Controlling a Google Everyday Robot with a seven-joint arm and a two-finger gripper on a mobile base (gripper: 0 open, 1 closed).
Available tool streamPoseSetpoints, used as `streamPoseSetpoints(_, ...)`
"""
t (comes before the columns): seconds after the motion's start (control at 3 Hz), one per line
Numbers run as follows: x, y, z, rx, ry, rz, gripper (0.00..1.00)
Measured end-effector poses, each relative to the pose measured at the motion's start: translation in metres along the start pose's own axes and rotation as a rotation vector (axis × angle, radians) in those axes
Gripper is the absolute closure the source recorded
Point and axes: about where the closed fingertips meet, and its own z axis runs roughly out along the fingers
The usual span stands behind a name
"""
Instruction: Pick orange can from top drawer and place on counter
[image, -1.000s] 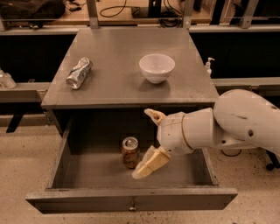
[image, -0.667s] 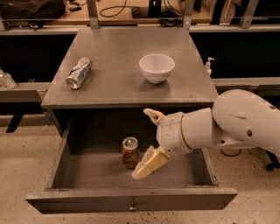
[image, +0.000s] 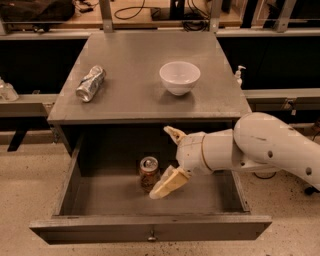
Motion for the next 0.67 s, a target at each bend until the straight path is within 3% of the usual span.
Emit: streamPoseSetpoints(0.67,0.066,-0.031,0.054,0.012,-0.065,0.08,0.0)
